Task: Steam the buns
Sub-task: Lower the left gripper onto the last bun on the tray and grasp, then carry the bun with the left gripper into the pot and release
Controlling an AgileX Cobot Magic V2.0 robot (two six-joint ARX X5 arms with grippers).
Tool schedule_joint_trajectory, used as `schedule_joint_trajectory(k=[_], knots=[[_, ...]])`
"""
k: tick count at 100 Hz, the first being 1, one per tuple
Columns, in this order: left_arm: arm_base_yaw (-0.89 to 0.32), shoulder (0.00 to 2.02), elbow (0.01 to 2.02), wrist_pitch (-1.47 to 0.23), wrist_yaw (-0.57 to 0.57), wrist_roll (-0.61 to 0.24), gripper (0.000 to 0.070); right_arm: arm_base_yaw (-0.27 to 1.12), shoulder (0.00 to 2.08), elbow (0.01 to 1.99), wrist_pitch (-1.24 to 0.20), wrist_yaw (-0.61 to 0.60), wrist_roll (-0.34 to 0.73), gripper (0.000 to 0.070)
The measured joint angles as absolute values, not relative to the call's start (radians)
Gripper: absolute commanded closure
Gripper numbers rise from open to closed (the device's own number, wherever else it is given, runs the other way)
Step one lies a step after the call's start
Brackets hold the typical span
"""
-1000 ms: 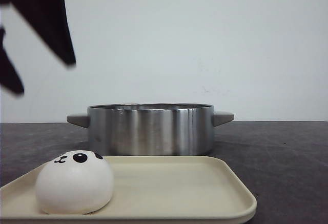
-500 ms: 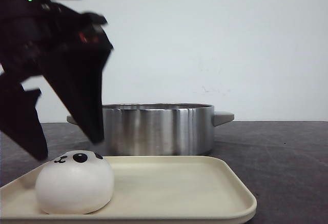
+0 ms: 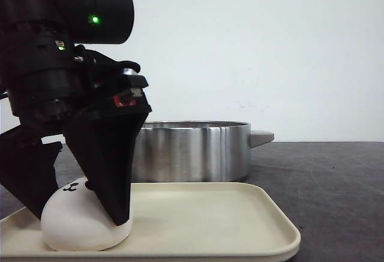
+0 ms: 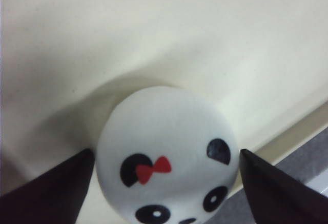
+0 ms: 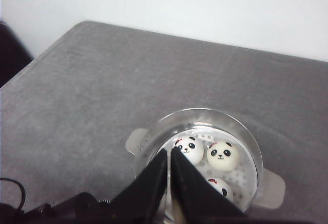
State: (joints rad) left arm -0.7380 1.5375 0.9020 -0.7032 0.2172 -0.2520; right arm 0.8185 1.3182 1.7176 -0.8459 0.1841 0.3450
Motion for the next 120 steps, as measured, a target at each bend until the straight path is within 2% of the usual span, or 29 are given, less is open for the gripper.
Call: schedule_joint_trajectory(k=[7, 12, 19, 20, 50, 74, 99, 114, 120], knots=[[-0.739, 1.544, 0.907, -0.702, 0.204, -0.252, 0.0317, 0.819, 1.318, 1.718, -0.854, 0.184, 0.345, 0.0699], [-0.738, 1.546, 0.907, -0.702, 0.189, -0.251, 0.0455, 0.819, 1.318, 1.718, -0.855, 0.184, 0.345, 0.0699], [-0.738, 1.547, 0.907, -0.698, 0.181, -0.249, 0.0693, 0.819, 1.318, 1.718, -0.855, 0.184, 0.345, 0.0699], [-0.738, 1.548, 0.907, -0.698, 0.181, -0.249, 0.0700, 0.819, 1.318, 1.718, -0.856, 0.184, 0.345, 0.0699], [-0.738, 1.480, 0.931, -0.743, 0.179, -0.234, 0.0690, 0.819, 1.318, 1.718, -0.857, 0.184, 0.345, 0.0699], [-0.718, 1.341, 1.179, -0.631, 0.062, -0.234, 0.0690, 0.838, 1.318, 1.718, -0.858, 0.184, 0.345, 0.0699], [-0.629, 1.522, 1.381, -0.608, 0.048, -0.224, 0.0690, 0.844, 1.318, 1.718, -0.858, 0.184, 0.341, 0.0699], [-0.580, 1.665, 1.420, -0.611, 0.047, -0.224, 0.0689, 0.844, 1.318, 1.718, -0.858, 0.184, 0.339, 0.0699], [-0.568, 1.718, 1.422, -0.624, 0.047, -0.224, 0.0660, 0.844, 1.318, 1.718, -0.858, 0.184, 0.338, 0.0699]])
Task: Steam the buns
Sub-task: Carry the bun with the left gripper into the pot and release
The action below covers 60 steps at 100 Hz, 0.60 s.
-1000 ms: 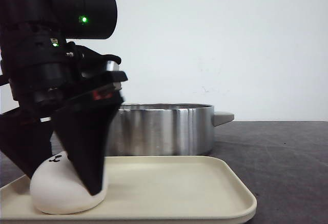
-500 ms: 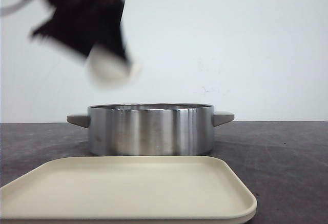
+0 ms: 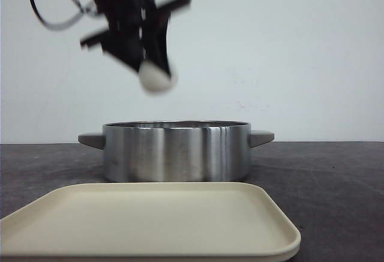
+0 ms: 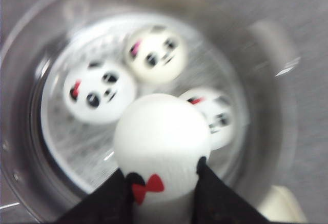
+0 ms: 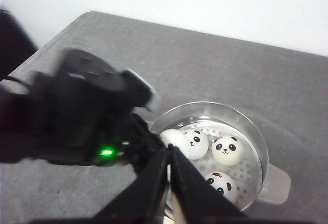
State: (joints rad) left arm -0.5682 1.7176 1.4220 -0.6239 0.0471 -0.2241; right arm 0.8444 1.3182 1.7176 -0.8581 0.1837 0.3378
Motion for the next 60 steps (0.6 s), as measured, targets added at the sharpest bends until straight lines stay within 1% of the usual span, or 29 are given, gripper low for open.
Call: schedule_joint_trajectory(k=[2, 9, 21, 22, 29, 33, 35, 60], knots=[[-0.565, 1.734, 1.422, -0.628, 0.047, -0.224, 0.0651, 0.844, 1.318, 1.718, -0.858, 0.184, 0.338, 0.0699], [-0.559, 1.782, 1.422, -0.636, 0.047, -0.224, 0.0555, 0.844, 1.318, 1.718, -0.859, 0.184, 0.337, 0.0699], [-0.558, 1.818, 1.422, -0.637, 0.047, -0.224, 0.0332, 0.844, 1.318, 1.718, -0.869, 0.184, 0.337, 0.0699], [-0.558, 1.819, 1.422, -0.637, 0.047, -0.224, 0.0305, 0.844, 1.318, 1.718, -0.870, 0.184, 0.337, 0.0699], [-0.558, 1.820, 1.422, -0.636, 0.047, -0.224, 0.0213, 0.844, 1.318, 1.718, -0.875, 0.184, 0.337, 0.0699], [-0.558, 1.821, 1.422, -0.635, 0.047, -0.224, 0.0179, 0.844, 1.318, 1.718, -0.876, 0.184, 0.337, 0.0699], [-0.558, 1.821, 1.422, -0.635, 0.047, -0.224, 0.0171, 0.844, 1.318, 1.718, -0.876, 0.184, 0.337, 0.0699], [-0.558, 1.821, 1.445, -0.653, 0.048, -0.224, 0.0172, 0.844, 1.319, 1.718, -0.876, 0.184, 0.337, 0.0699]])
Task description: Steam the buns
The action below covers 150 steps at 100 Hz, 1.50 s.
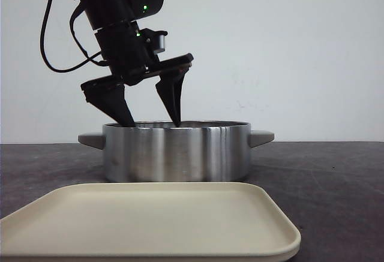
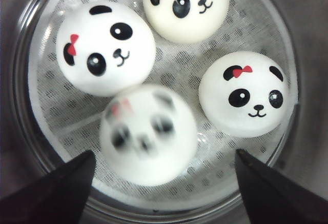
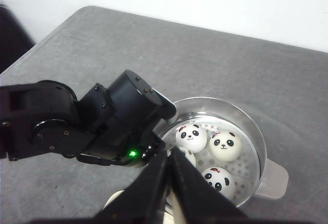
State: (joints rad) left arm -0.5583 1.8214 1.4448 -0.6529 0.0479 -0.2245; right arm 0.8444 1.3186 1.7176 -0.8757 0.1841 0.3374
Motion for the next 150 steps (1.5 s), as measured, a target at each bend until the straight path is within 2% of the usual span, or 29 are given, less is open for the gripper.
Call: schedule_joint_trajectory(k=[11, 22, 42, 52, 55, 61, 69, 80, 89, 120, 150], knots=[[-0.558, 1.821, 1.486, -0.709, 0.049, -0.224, 0.0191, 0.844, 1.319, 1.718, -0.881, 0.190, 0.337, 0.0699], [-0.558, 1.811, 1.515, -0.735, 0.041, -0.224, 0.0209, 0.844, 1.319, 1.706, -0.888, 0.264, 0.336, 0.0691], [-0.554, 1.618, 1.515, -0.716, -0.027, -0.208, 0.0394, 0.844, 1.308, 1.599, -0.883, 0.339, 0.294, 0.0691], [-0.554, 1.467, 1.517, -0.692, -0.057, -0.192, 0.0410, 0.846, 1.268, 1.482, -0.795, 0.342, 0.287, 0.0691], [-0.554, 1.427, 1.517, -0.687, -0.066, -0.189, 0.0452, 0.849, 1.247, 1.438, -0.748, 0.342, 0.287, 0.0691], [-0.552, 1.353, 1.516, -0.679, -0.084, -0.179, 0.0580, 0.853, 1.195, 1.338, -0.639, 0.337, 0.285, 0.0691], [-0.550, 1.252, 1.487, -0.661, -0.104, -0.173, 0.0692, 0.859, 1.116, 1.201, -0.472, 0.316, 0.284, 0.0691], [-0.550, 1.101, 1.402, -0.668, -0.106, -0.171, 0.0695, 0.864, 1.025, 1.037, -0.276, 0.275, 0.278, 0.0691], [-0.550, 0.980, 1.320, -0.688, -0.106, -0.169, 0.0695, 0.865, 0.980, 0.952, -0.200, 0.252, 0.267, 0.0691], [-0.550, 0.643, 1.016, -0.648, -0.107, -0.168, 0.0694, 0.865, 0.944, 0.923, -0.118, 0.134, 0.232, 0.0691], [-0.550, 0.604, 0.999, -0.703, -0.108, -0.170, 0.0694, 0.865, 0.944, 0.923, -0.115, 0.126, 0.216, 0.0692]])
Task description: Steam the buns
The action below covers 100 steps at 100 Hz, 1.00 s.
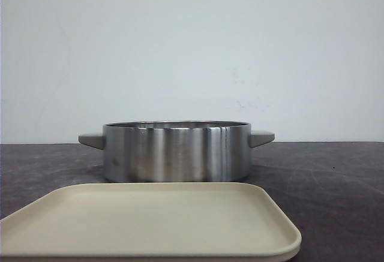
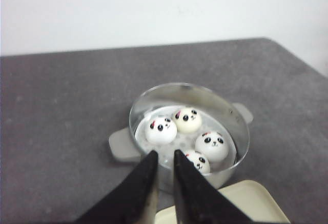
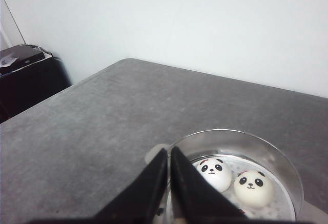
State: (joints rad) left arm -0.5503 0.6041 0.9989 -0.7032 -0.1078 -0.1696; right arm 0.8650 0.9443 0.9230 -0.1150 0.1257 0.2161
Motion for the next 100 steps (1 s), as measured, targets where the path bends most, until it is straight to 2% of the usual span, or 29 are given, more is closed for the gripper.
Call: schedule_joint_trajectory(k=[67, 86, 100], knots=[[-0.550, 0.603, 0.999, -0.701, -0.108, -0.171, 0.0694, 0.854, 0.929, 0.923, -0.117, 0.126, 0.215, 0.0692], [-0.550, 0.602, 0.999, -0.701, -0.108, -0.171, 0.0694, 0.724, 0.793, 0.861, -0.122, 0.136, 0.191, 0.0692], [-0.550, 0.602, 0.999, -0.701, -0.108, -0.171, 0.0694, 0.567, 0.631, 0.667, 0.026, 0.128, 0.097, 0.0692]])
